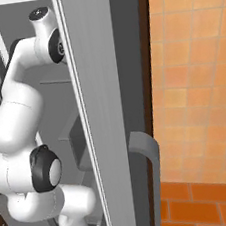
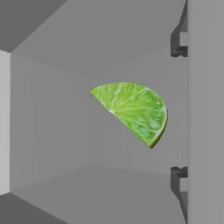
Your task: Grab a lemon wedge from the fridge and one ice cube from the ice bowl, and put them in the glass of lemonade.
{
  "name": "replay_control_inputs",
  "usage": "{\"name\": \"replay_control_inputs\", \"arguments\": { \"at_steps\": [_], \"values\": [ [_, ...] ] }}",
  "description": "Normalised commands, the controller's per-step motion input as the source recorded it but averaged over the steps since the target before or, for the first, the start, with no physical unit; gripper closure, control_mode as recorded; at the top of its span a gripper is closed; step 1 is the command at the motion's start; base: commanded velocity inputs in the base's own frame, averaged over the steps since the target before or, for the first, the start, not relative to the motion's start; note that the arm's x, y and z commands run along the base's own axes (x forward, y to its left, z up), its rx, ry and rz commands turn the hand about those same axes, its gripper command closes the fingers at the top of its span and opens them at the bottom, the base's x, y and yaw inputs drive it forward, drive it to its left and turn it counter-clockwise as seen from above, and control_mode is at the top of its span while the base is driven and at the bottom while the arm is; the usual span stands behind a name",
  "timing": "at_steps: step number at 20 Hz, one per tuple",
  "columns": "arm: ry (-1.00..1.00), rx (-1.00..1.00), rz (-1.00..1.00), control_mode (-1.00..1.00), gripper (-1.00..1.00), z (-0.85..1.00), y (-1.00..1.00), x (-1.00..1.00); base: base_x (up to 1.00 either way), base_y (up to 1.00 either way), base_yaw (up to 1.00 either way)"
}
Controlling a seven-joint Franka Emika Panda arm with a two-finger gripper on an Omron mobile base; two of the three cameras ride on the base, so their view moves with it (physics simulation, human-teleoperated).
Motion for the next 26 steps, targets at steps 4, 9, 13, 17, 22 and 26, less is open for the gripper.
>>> {"name": "replay_control_inputs", "arguments": {
  "at_steps": [4, 9, 13, 17, 22, 26],
  "values": [
    [0.05, -0.03, -0.08, -1.0, -1.0, 0.15, 0.1, 0.26, 0.0, 0.0, 0.0],
    [0.03, -0.01, -0.06, -1.0, -1.0, -0.02, 0.02, 0.55, 0.0, 0.0, 0.0],
    [0.09, 0.0, -0.12, -1.0, -1.0, 0.0, -0.15, 0.03, 0.0, 0.0, 0.0],
    [0.13, 0.0, -0.15, -1.0, -1.0, -0.19, -0.17, 0.0, 0.0, 0.0, 0.0],
    [0.01, 0.0, -0.07, -1.0, -1.0, -0.18, -0.06, 0.0, 0.0, 0.0, 0.0],
    [0.0, 0.0, 0.0, -1.0, -1.0, -0.13, 0.0, 0.01, 0.0, 0.0, 0.0]
  ]
}}
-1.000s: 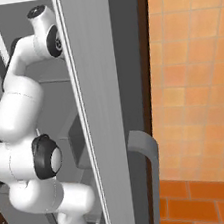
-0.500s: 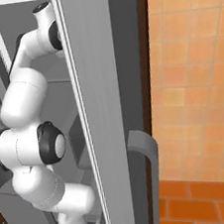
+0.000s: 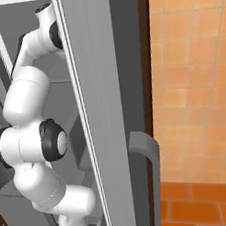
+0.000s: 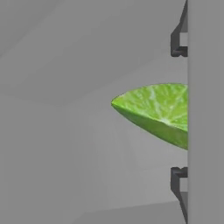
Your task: Grab a lemon wedge from the fridge and one ice cube from the ice bowl, and put them in the glass of lemonade.
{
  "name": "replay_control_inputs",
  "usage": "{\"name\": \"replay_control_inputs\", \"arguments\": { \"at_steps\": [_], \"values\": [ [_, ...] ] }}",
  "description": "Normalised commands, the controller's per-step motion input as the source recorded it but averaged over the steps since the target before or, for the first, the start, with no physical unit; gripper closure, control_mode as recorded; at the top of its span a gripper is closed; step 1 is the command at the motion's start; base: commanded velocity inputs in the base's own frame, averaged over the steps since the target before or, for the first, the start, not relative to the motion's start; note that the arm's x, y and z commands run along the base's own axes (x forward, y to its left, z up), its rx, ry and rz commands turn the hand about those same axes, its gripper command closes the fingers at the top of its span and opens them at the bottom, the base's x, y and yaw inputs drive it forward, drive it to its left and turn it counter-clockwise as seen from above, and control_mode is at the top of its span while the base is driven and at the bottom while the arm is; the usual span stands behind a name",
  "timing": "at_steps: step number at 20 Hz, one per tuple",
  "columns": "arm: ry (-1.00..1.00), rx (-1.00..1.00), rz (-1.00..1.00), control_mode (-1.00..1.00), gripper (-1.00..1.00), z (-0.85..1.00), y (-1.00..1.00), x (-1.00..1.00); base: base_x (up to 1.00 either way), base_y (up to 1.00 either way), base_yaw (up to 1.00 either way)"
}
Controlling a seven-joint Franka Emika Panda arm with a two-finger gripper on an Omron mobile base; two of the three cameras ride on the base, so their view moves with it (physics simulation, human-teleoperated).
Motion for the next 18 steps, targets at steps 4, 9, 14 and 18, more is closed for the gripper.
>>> {"name": "replay_control_inputs", "arguments": {
  "at_steps": [4, 9, 14, 18],
  "values": [
    [0.0, 0.0, 0.0, -1.0, -1.0, -0.39, 0.0, 0.15, 0.0, 0.0, 0.0],
    [-0.06, 0.0, 0.0, -1.0, -1.0, -0.1, -0.04, 0.15, 0.0, 0.0, 0.0],
    [-0.04, 0.01, -0.04, -1.0, -1.0, -0.3, -0.24, 0.0, 0.0, 0.0, 0.0],
    [-0.01, 0.02, -0.05, -1.0, -1.0, -0.07, -0.13, -0.05, 0.0, 0.0, 0.0]
  ]
}}
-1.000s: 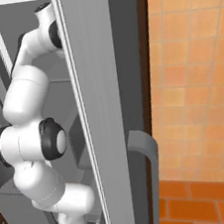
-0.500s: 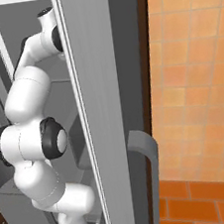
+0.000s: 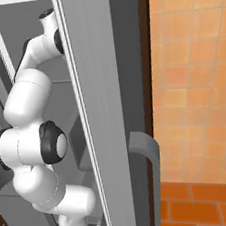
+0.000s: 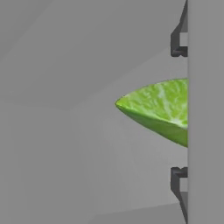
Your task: Grab a lemon wedge from the fridge and one ice cube from the ice bowl, and put them in the glass of lemonade.
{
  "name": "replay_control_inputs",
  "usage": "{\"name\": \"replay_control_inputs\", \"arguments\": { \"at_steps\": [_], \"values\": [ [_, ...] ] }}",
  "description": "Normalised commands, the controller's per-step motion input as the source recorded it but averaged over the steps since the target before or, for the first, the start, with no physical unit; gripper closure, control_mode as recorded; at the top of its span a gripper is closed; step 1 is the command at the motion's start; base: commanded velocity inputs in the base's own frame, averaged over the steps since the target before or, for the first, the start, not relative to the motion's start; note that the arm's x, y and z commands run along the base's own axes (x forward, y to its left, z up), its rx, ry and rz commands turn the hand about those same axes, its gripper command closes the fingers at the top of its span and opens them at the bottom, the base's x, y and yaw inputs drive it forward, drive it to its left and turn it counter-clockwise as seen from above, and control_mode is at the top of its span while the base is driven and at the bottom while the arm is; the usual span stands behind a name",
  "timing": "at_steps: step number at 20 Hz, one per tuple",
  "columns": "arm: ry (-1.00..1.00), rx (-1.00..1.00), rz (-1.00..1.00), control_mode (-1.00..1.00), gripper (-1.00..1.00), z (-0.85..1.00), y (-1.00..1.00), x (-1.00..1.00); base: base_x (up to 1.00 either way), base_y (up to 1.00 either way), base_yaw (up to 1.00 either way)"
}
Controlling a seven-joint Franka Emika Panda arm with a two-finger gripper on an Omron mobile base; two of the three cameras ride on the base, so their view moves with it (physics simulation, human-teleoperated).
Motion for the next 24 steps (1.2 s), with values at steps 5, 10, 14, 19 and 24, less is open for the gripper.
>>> {"name": "replay_control_inputs", "arguments": {
  "at_steps": [5, 10, 14, 19, 24],
  "values": [
    [0.0, 0.01, -0.04, -1.0, 1.0, -0.01, -0.05, -0.02, 0.0, 0.0, 0.0],
    [0.02, 0.0, -0.02, -1.0, 1.0, -0.02, 0.0, 0.0, 0.0, 0.0, 0.0],
    [-0.01, 0.03, 0.0, -1.0, 1.0, 0.0, -0.09, -0.44, 0.0, 0.0, 0.0],
    [-0.1, 0.06, 0.0, -1.0, 1.0, 0.0, -0.24, -0.91, 0.0, 0.0, 0.0],
    [-0.05, 0.08, 0.0, -1.0, 1.0, 0.0, -0.07, -1.0, 0.0, 0.0, 0.0]
  ]
}}
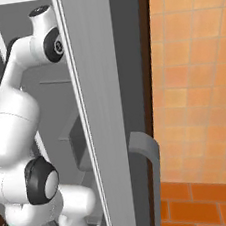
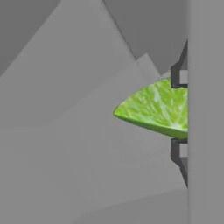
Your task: Grab a lemon wedge from the fridge and one ice cube from the ice bowl, and put them in the glass of lemonade.
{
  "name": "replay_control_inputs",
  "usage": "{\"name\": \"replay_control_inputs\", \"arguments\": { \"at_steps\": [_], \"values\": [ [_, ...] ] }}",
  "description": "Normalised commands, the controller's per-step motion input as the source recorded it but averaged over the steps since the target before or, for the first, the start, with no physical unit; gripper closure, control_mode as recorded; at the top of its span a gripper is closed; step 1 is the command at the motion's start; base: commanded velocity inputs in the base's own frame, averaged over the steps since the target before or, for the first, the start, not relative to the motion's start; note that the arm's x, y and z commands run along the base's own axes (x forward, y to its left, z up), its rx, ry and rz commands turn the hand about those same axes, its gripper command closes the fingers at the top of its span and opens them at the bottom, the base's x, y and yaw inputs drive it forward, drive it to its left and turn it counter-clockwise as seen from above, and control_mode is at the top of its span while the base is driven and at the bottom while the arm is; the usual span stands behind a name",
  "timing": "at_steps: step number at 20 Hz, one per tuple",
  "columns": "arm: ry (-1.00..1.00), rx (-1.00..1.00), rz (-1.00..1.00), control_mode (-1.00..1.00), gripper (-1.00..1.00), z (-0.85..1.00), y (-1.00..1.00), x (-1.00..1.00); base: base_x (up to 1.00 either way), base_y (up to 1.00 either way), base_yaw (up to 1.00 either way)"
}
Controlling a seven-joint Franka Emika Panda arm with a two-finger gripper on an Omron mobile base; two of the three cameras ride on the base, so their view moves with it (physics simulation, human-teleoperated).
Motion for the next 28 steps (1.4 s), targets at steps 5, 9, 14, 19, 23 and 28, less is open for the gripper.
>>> {"name": "replay_control_inputs", "arguments": {
  "at_steps": [5, 9, 14, 19, 23, 28],
  "values": [
    [-0.03, 0.09, 0.05, -1.0, 1.0, 0.0, 0.0, -1.0, 0.0, 0.0, 0.0],
    [0.0, 0.05, 0.11, -1.0, 1.0, -0.3, 0.01, -1.0, 0.0, 0.0, 0.0],
    [0.0, 0.0, 0.11, -1.0, 1.0, -0.58, 0.01, -0.87, 0.0, 0.0, 0.0],
    [0.08, 0.0, 0.01, -1.0, 1.0, -0.22, 0.04, -0.39, 0.0, 0.0, 0.0],
    [0.01, 0.0, 0.0, -1.0, 1.0, -0.01, 0.0, -0.06, 0.0, 0.0, 0.0],
    [0.0, 0.0, 0.0, 1.0, 1.0, 0.0, 0.0, -0.01, -0.66, 0.35, 0.06]
  ]
}}
